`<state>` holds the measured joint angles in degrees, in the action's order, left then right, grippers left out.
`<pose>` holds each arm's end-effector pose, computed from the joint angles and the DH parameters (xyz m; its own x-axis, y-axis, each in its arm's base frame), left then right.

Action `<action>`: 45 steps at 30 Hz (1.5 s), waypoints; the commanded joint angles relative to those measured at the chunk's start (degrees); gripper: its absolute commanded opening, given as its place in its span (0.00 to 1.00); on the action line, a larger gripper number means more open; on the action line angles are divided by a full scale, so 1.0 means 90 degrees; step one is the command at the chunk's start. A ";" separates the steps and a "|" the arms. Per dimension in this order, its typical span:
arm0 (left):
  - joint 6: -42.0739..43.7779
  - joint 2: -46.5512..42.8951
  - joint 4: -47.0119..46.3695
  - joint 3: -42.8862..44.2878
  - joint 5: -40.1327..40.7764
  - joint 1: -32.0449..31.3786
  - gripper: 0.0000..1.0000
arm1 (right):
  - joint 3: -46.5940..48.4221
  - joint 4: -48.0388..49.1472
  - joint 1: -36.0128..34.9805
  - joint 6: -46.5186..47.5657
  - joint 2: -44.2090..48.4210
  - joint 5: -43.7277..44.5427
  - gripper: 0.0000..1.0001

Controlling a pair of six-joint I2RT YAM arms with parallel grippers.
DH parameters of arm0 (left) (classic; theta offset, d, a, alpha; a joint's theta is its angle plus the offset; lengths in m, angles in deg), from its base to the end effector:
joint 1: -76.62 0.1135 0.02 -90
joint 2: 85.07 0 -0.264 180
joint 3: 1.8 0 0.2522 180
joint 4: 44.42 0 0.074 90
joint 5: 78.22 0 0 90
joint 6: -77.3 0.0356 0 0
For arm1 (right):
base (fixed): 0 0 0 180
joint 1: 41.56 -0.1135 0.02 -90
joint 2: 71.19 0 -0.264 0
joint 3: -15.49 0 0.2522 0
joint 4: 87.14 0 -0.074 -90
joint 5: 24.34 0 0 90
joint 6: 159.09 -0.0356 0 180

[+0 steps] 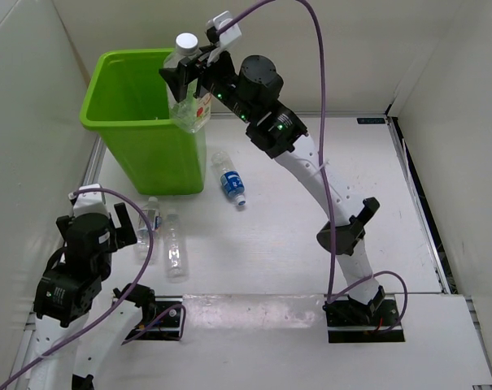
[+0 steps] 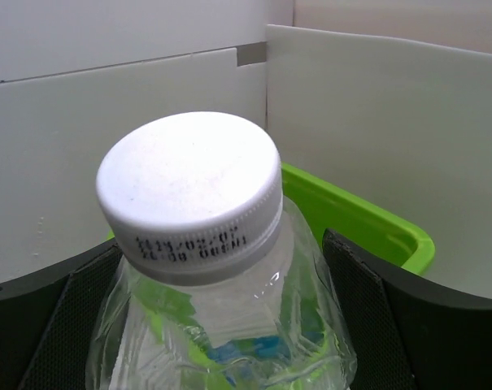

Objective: Put the plastic bottles in the bin

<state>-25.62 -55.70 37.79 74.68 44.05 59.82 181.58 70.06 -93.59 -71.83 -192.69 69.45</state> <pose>0.0502 0.0047 0.3679 -0.4977 -0.0472 -0.8661 -0.2925 0.9492 0.1163 0.2721 0.3448 0.5563 0.1923 0.3240 -0.9263 -0.7589 0.6475 0.0689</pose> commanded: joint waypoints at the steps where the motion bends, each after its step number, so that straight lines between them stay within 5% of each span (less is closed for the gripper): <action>1: 0.0030 -0.0089 0.0110 0.0053 0.0193 -0.0038 1.00 | 0.0086 0.0223 -0.0010 -0.0047 -0.0055 -0.0099 0.90; 9: -0.0019 -0.0157 0.0237 0.0023 0.0301 -0.0028 1.00 | 0.0115 0.0223 -0.0020 -0.0164 -0.0163 -0.0128 0.87; 12: -0.0048 -0.0148 0.0227 0.0033 0.0291 -0.0038 1.00 | 0.0125 0.0524 0.0019 -0.0164 -0.0173 -0.0216 0.60; 19: -0.0136 -0.0157 0.0364 0.0111 0.0272 -0.0028 1.00 | 0.0311 0.1618 0.0176 -0.0359 -0.0134 0.0261 0.32; 23: -0.0126 -0.0069 0.0432 0.0199 0.0272 -0.0028 1.00 | 0.0359 0.2194 0.0234 -0.0691 -0.0251 0.0330 0.29; 34: 0.0020 0.0262 0.0686 0.0531 0.0204 -0.0038 1.00 | 0.0691 0.2430 0.0293 -0.1579 -0.1393 0.0155 0.45; 38: 0.0011 0.0282 0.0813 0.0551 0.0184 -0.0067 1.00 | 0.0701 0.2109 0.0303 -0.1395 -0.1530 0.0028 0.67; 40: 0.0020 0.0311 0.0765 0.0541 0.0154 -0.0058 1.00 | 0.0613 0.1903 0.0332 -0.1394 -0.1521 0.0067 0.90; 45: -0.0028 0.0282 0.0648 0.0483 0.0154 -0.0057 1.00 | 0.0584 0.1990 0.0410 -0.1462 -0.1150 0.0300 0.90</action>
<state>-25.78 -53.76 44.24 78.03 45.60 59.56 185.67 83.83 -90.55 -84.03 -208.40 70.13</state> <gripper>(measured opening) 1.000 0.902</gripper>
